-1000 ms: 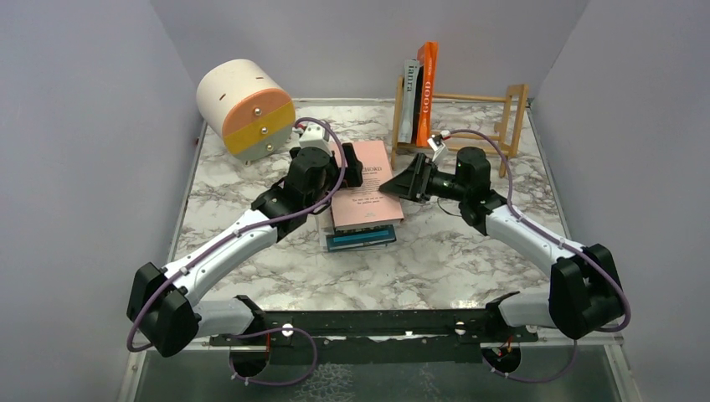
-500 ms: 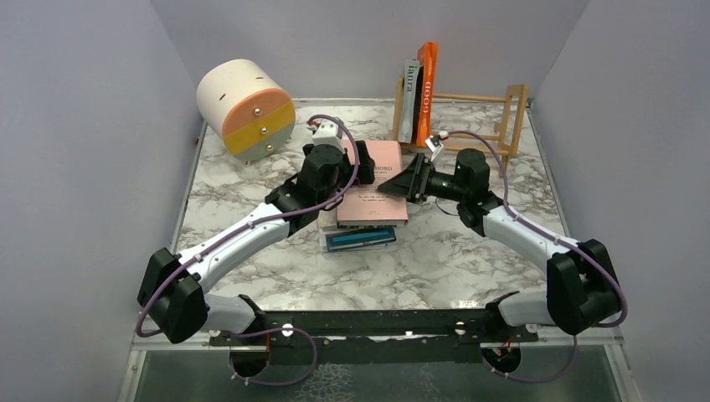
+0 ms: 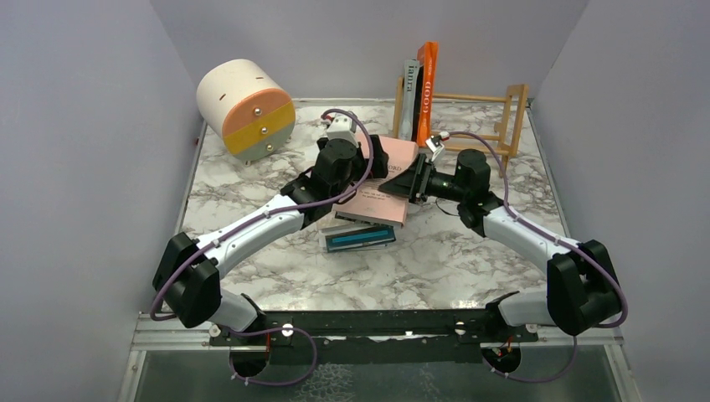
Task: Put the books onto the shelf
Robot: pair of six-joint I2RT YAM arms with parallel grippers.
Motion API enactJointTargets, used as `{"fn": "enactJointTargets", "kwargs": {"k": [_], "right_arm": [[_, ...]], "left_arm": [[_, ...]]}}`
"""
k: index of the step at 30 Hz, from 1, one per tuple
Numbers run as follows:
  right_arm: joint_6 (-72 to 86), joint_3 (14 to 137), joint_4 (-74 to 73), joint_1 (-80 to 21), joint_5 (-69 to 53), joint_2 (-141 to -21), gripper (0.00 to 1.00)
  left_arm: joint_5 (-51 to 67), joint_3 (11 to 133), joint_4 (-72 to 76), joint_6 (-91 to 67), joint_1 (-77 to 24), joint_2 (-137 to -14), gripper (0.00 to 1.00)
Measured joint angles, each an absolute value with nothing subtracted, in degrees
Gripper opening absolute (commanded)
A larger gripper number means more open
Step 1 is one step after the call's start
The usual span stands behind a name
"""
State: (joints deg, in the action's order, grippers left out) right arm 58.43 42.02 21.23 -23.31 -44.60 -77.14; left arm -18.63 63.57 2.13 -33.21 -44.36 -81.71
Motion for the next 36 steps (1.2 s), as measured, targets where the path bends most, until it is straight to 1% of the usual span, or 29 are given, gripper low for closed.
{"fn": "enactJointTargets", "kwargs": {"k": [4,10,14,15,16,17,18,21,25,27,31,36], "right_arm": [[58.74,42.02,20.99,-23.27,-44.29,-76.49,0.54],[58.85,42.02,20.53,-23.2,-42.96,-74.11,0.41],[58.33,42.02,19.94,-23.2,-41.21,-71.88,0.24],[58.08,42.02,19.57,-23.2,-40.66,-71.22,0.19],[57.71,42.02,18.96,-23.2,-40.07,-70.52,0.1],[57.23,42.04,18.09,-23.2,-39.4,-69.71,0.05],[56.64,42.11,17.08,-23.22,-38.65,-68.86,0.02],[54.33,43.57,13.39,-23.31,-36.25,-66.08,0.01],[50.63,46.85,9.56,-23.4,-32.82,-62.85,0.01],[48.88,48.51,8.05,-23.57,-31.2,-61.65,0.01],[45.56,51.75,4.54,-23.64,-28.01,-60.4,0.01],[40.21,58.46,-0.97,-23.66,-21.26,-60.2,0.01]], "left_arm": [[-18.57,64.18,3.44,-33.56,-44.47,-82.54,0.99],[-17.58,64.18,7.35,-34.0,-44.64,-82.61,0.99],[-16.6,64.18,10.48,-34.17,-44.69,-82.61,0.99],[-16.29,64.18,11.18,-34.15,-44.71,-82.61,0.99],[-16.08,64.27,11.57,-34.09,-44.75,-82.61,0.99],[-15.99,64.69,11.44,-33.78,-44.84,-82.63,0.99],[-15.99,65.6,10.92,-33.39,-45.01,-82.78,0.99],[-17.08,70.11,7.66,-30.87,-45.69,-83.24,0.99],[-21.69,77.28,3.07,-25.82,-45.84,-83.09,0.99],[-24.1,78.85,1.52,-23.73,-45.34,-82.19,0.99],[-29.06,78.41,-2.2,-20.4,-42.28,-77.91,0.99],[-32.95,73.28,-3.99,-19.05,-38.11,-69.52,0.99]]}}
